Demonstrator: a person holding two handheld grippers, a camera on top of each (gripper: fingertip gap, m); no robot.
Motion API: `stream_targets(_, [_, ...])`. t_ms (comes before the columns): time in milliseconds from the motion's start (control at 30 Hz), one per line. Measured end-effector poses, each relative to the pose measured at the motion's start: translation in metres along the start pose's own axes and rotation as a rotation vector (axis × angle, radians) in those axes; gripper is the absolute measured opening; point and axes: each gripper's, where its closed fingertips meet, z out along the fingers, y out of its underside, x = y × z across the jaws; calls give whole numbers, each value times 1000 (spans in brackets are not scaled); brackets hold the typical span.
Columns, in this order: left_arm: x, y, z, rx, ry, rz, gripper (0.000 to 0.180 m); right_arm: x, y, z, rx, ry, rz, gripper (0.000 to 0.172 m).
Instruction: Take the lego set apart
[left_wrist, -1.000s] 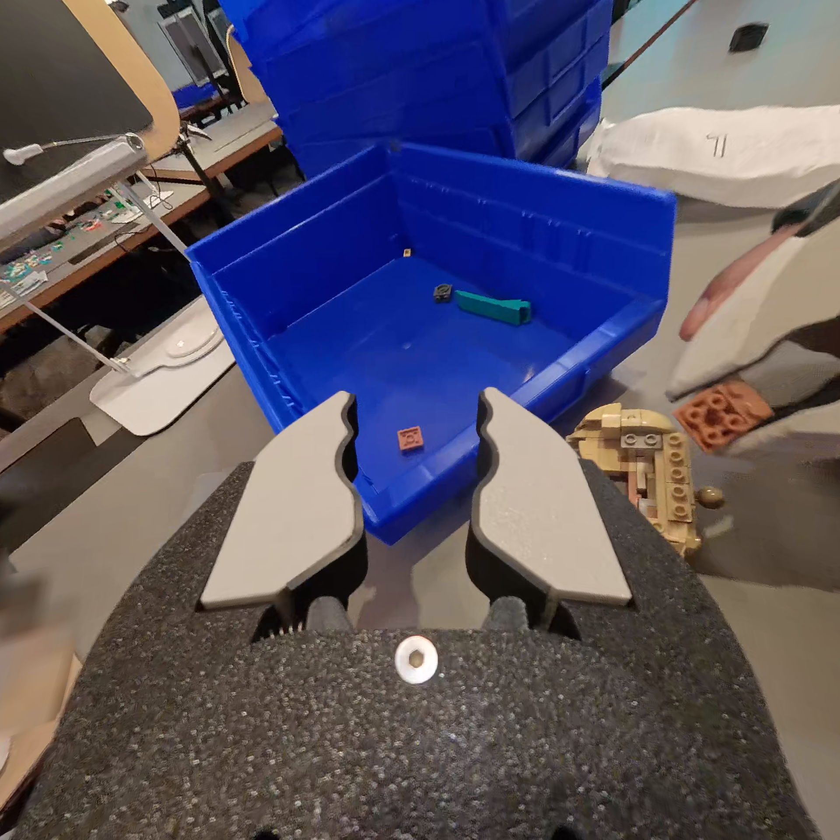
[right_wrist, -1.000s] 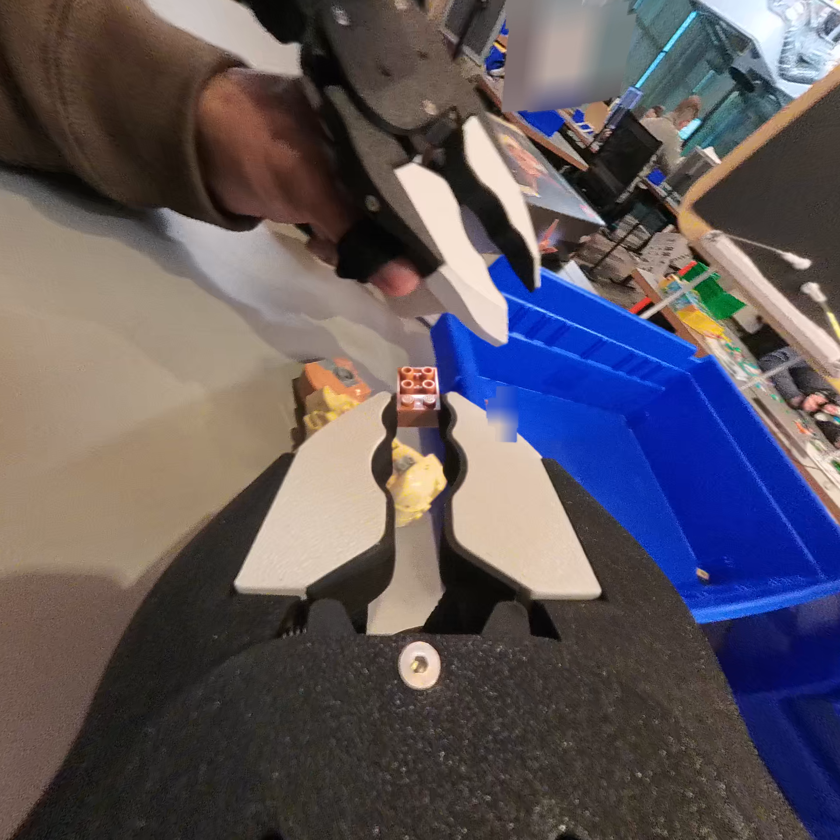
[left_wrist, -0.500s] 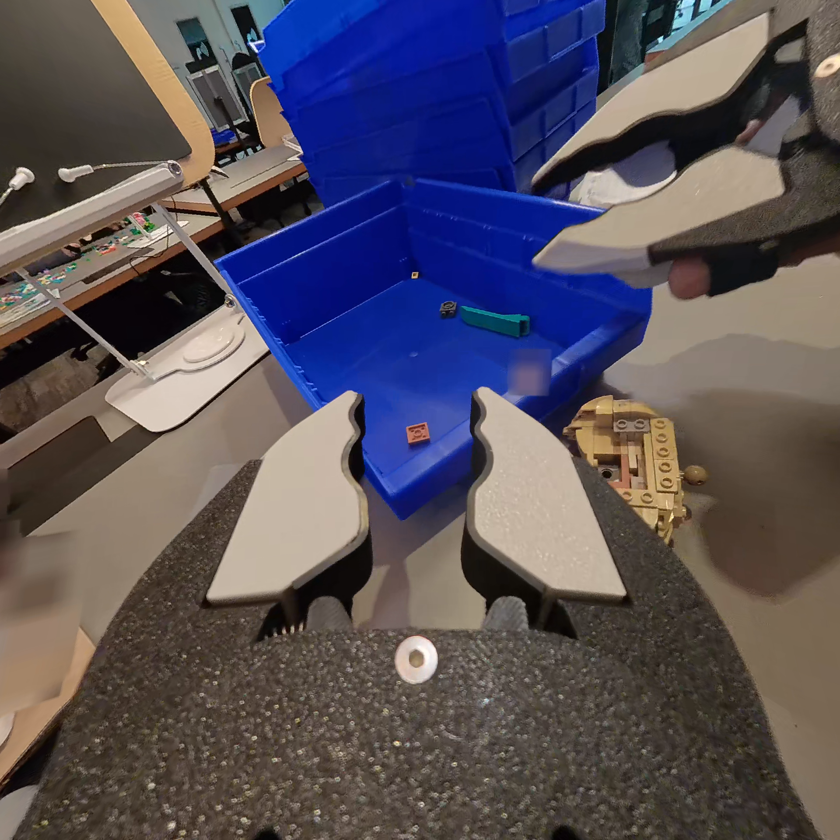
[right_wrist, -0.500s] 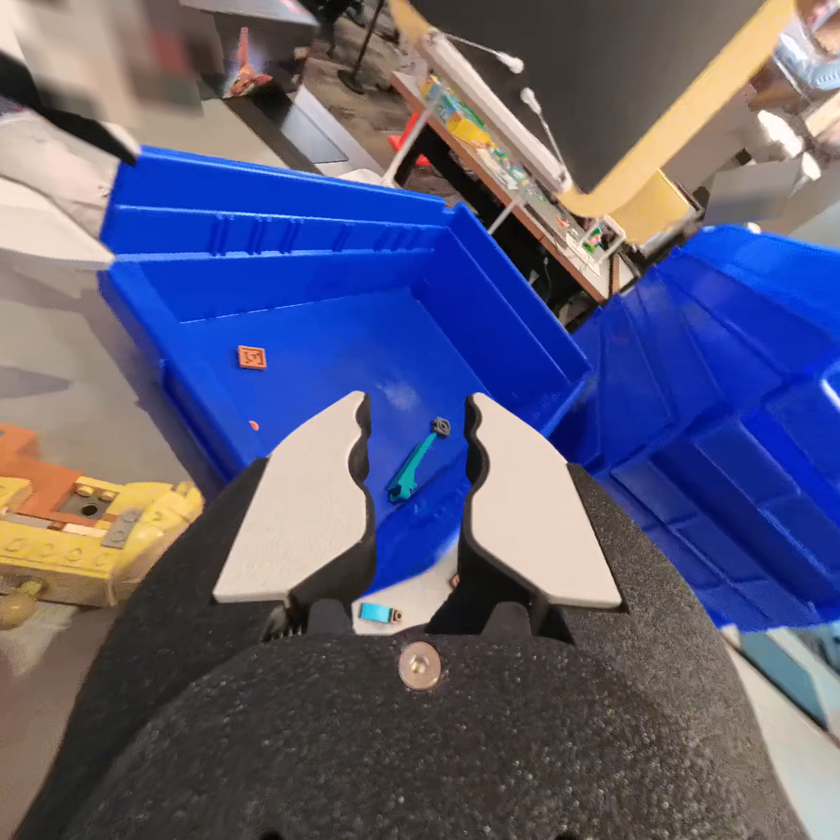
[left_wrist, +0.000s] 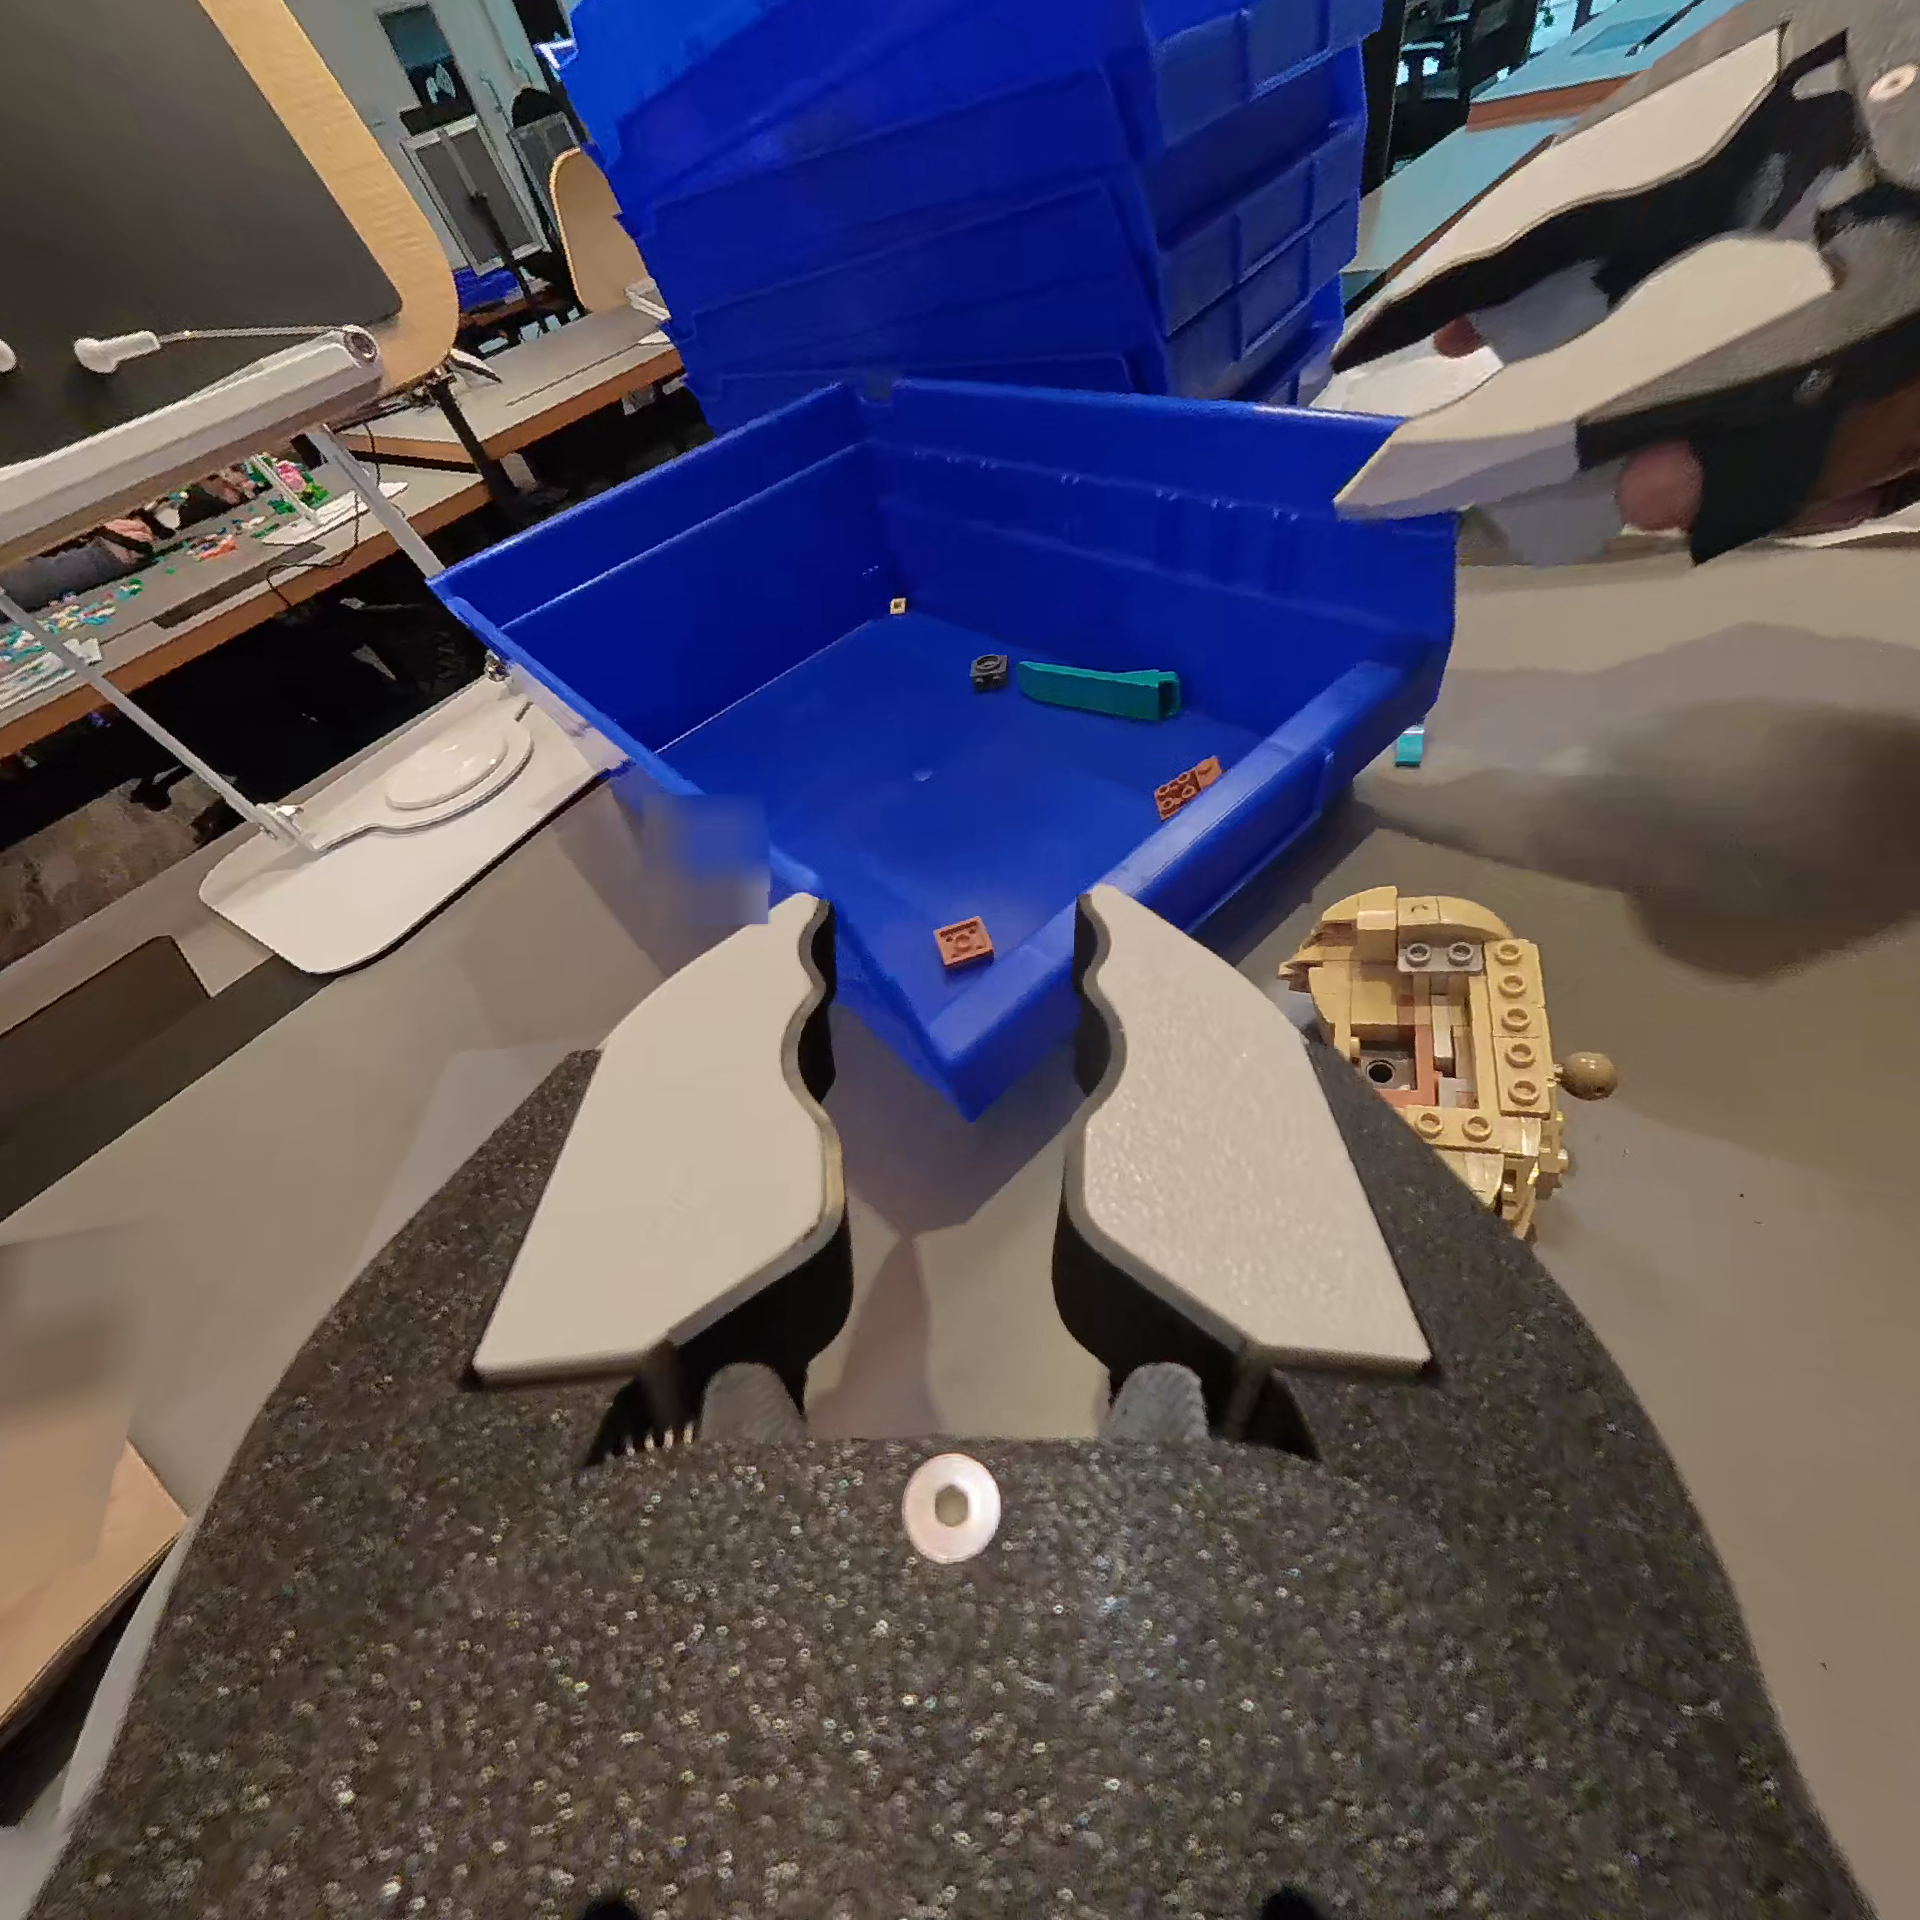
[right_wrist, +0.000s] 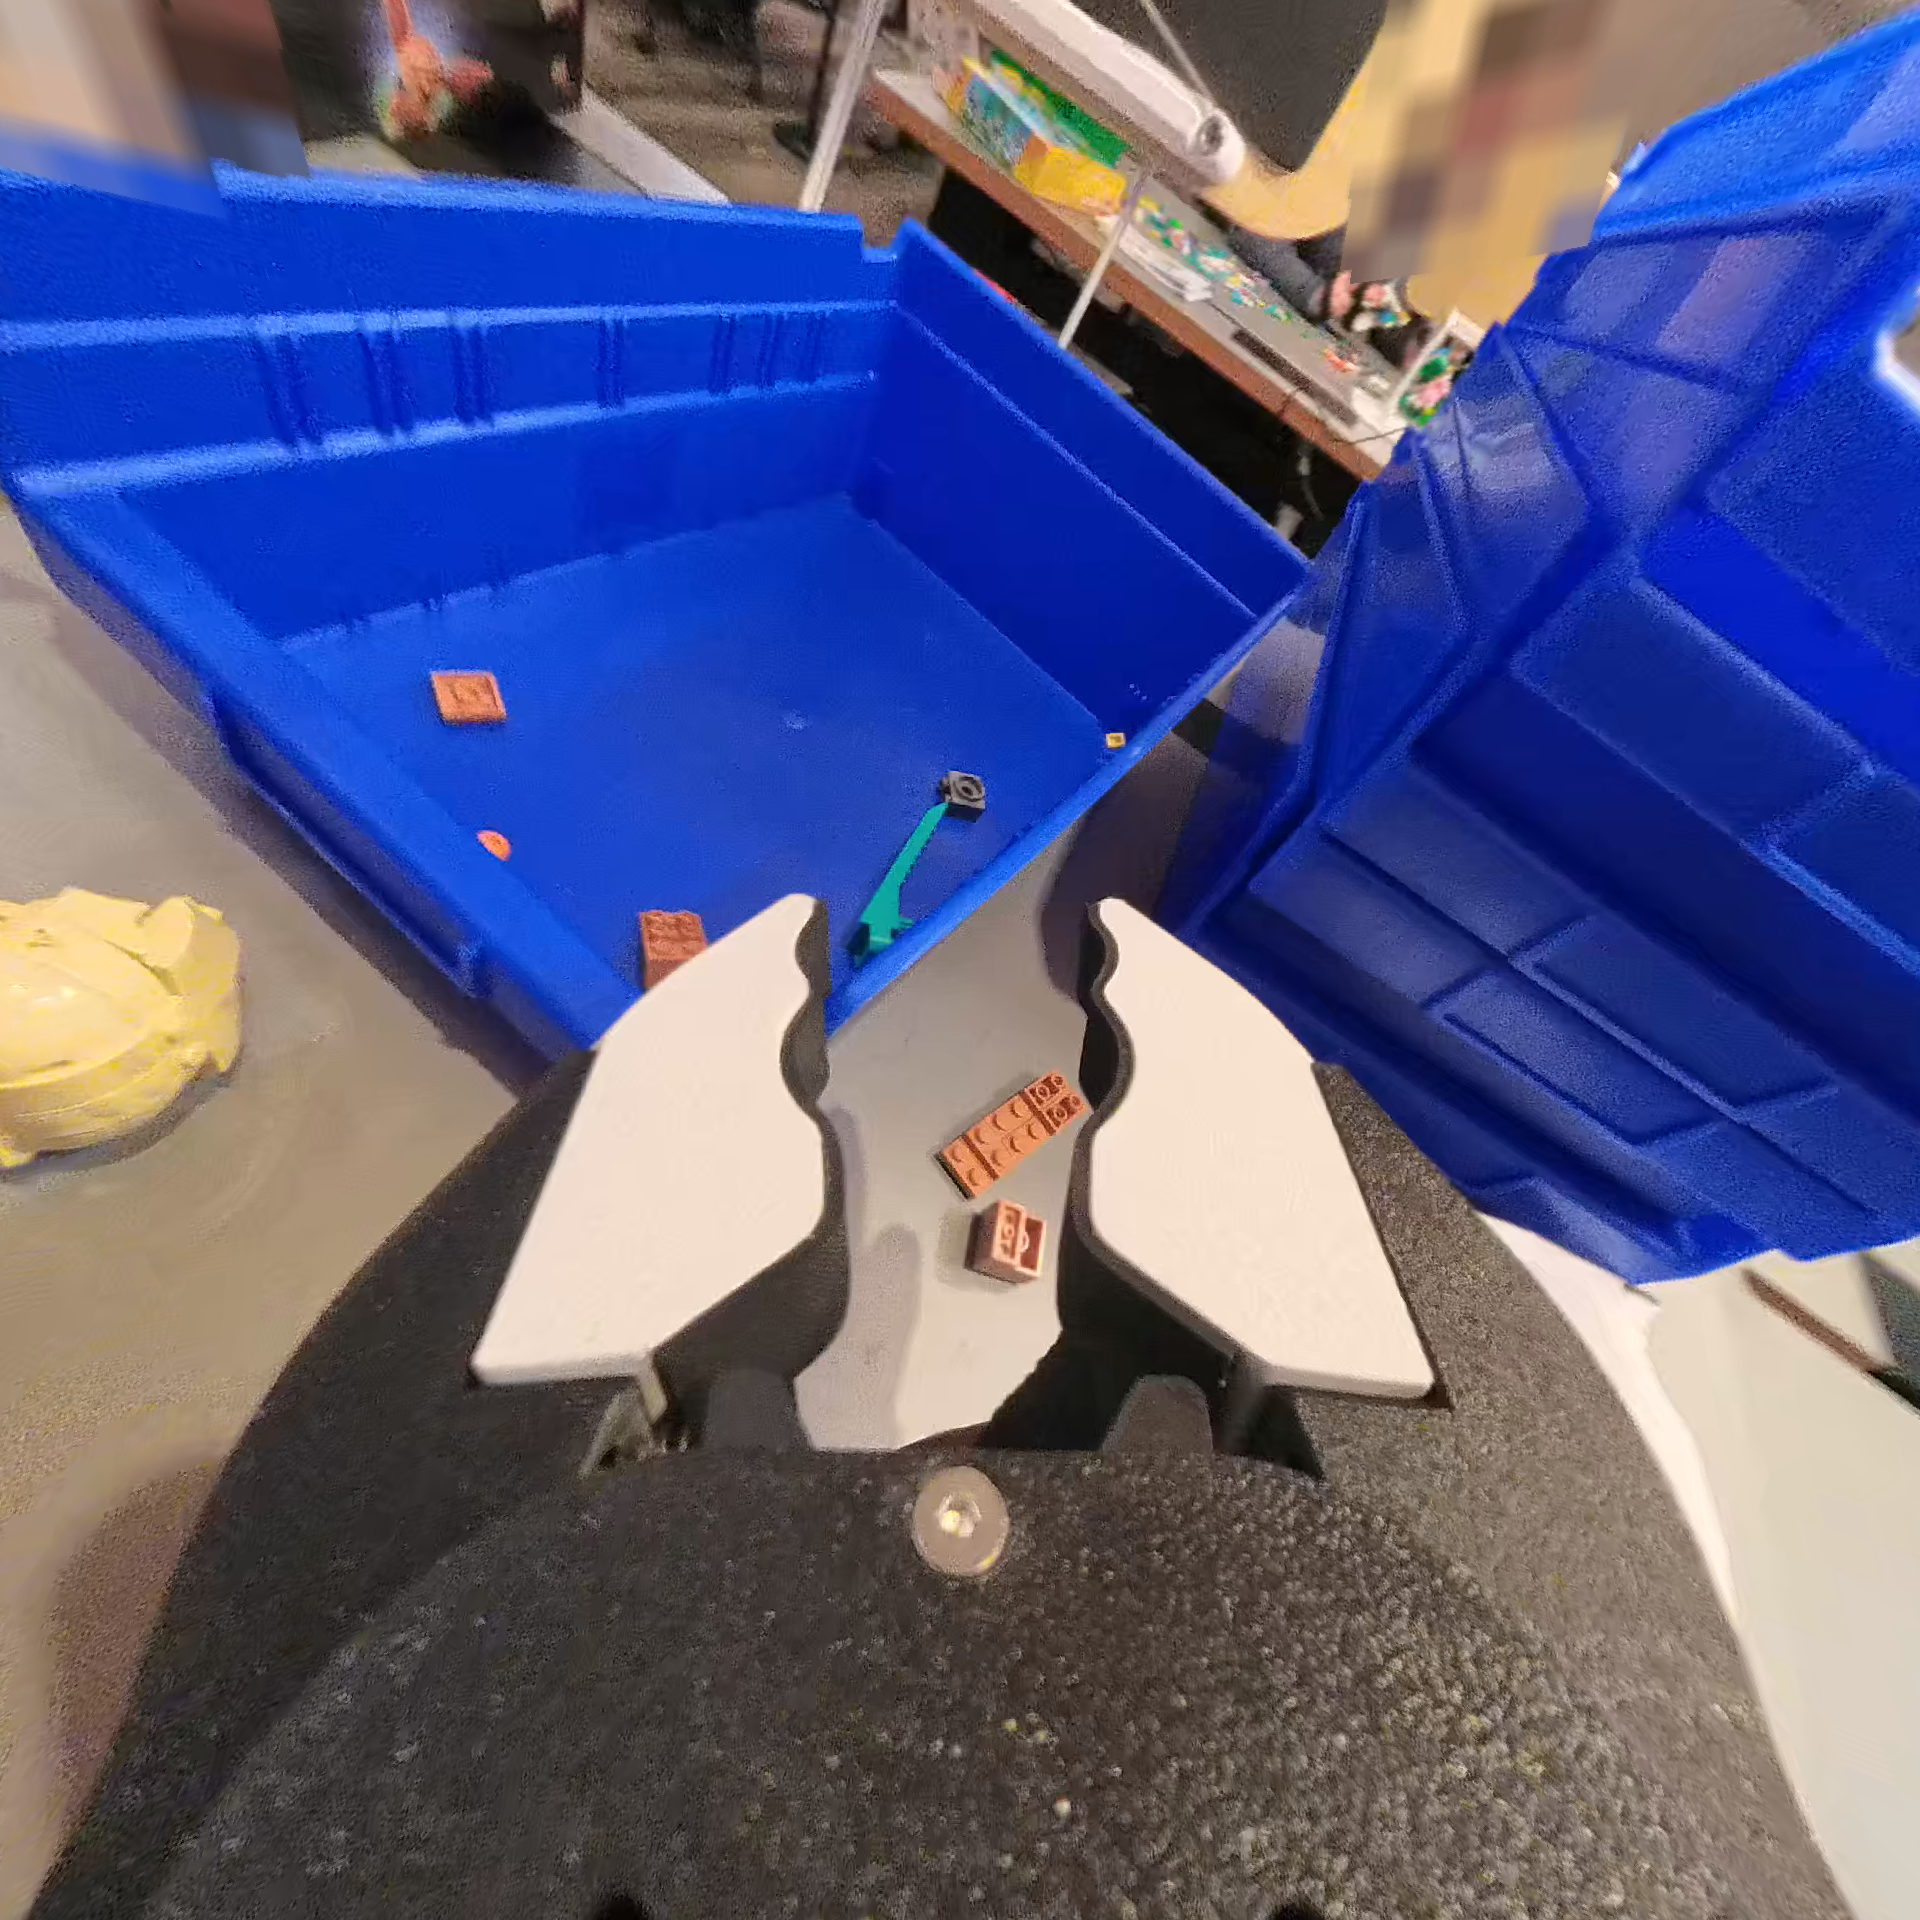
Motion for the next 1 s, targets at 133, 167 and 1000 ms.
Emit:
stream_targets(133, [0,0,-1,4,5,-6,43,42,11,-13,32,5,185,33])
stream_targets(167, [1,0,-1,5,9,-7,43,49,17,-13,16,-1,215,33])
stream_targets(1000, [16,-3,-2,6,42,55,42,9,56,-5,-130,-192,-138,17])
